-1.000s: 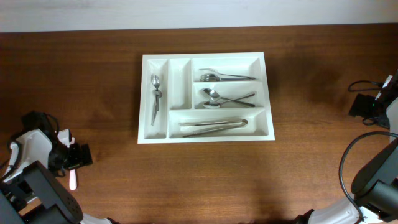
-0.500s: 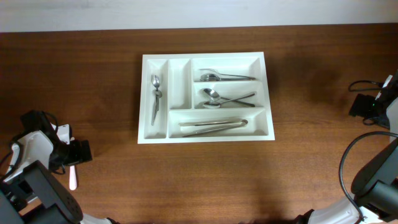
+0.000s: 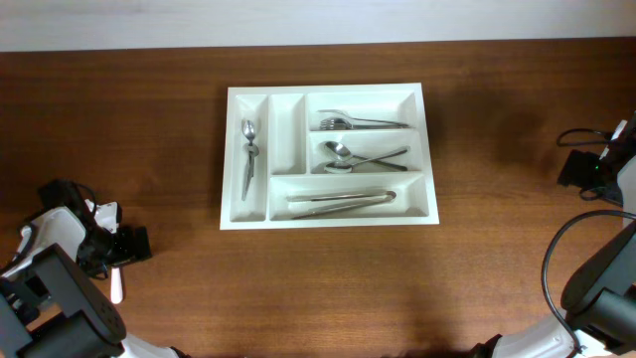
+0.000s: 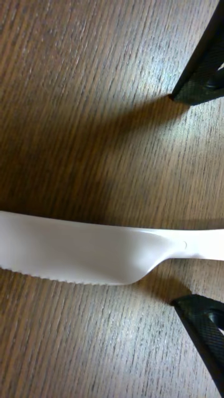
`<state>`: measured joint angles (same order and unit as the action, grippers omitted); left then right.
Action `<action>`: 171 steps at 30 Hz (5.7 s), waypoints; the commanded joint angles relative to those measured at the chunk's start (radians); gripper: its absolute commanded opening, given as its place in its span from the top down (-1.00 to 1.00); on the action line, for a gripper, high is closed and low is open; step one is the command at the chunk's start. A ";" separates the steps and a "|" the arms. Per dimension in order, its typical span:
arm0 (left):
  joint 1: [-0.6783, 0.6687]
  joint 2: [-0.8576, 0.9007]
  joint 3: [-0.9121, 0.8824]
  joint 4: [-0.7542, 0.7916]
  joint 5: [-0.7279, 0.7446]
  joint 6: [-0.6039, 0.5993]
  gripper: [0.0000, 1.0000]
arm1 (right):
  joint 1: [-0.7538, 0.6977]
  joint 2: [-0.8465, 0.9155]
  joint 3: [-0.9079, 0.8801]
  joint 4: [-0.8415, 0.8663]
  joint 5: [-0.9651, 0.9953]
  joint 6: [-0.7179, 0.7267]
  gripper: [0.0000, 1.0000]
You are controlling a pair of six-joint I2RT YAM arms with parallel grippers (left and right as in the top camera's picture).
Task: Pack container
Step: 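Close the left gripper on the knife handle and lift it, then carry the knife right and lower it into the tray's narrow middle compartment, then open the left gripper and lift it away from the tray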
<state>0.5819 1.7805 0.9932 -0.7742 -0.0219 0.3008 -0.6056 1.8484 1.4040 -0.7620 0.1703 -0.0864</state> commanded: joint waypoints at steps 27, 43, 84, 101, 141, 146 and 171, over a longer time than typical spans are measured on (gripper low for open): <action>0.145 0.052 -0.011 -0.003 0.036 0.035 0.00 | 0.003 -0.011 -0.007 0.000 0.001 -0.003 -0.97; 0.145 0.052 -0.011 0.020 0.082 0.125 0.36 | 0.003 -0.011 -0.007 0.000 0.001 -0.003 -0.97; -0.158 0.052 0.397 -0.154 0.228 0.027 0.77 | 0.003 -0.011 -0.007 0.000 0.001 -0.003 -0.97; -0.663 0.054 0.525 0.072 0.228 -0.140 0.77 | 0.003 -0.011 -0.007 0.000 0.001 -0.003 -0.97; -0.880 0.281 0.525 0.266 0.209 -0.536 0.76 | 0.003 -0.011 -0.007 0.000 0.001 -0.003 -0.97; -0.879 0.293 0.525 0.289 0.209 -0.535 0.75 | 0.003 -0.011 -0.007 0.000 0.001 -0.003 -0.97; -0.782 0.225 0.885 0.167 0.209 -0.445 -0.99 | 0.003 -0.011 -0.007 0.000 0.001 -0.003 -0.97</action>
<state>-0.2436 2.0682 1.7943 -0.5480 0.1913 -0.2253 -0.6056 1.8484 1.4040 -0.7620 0.1703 -0.0868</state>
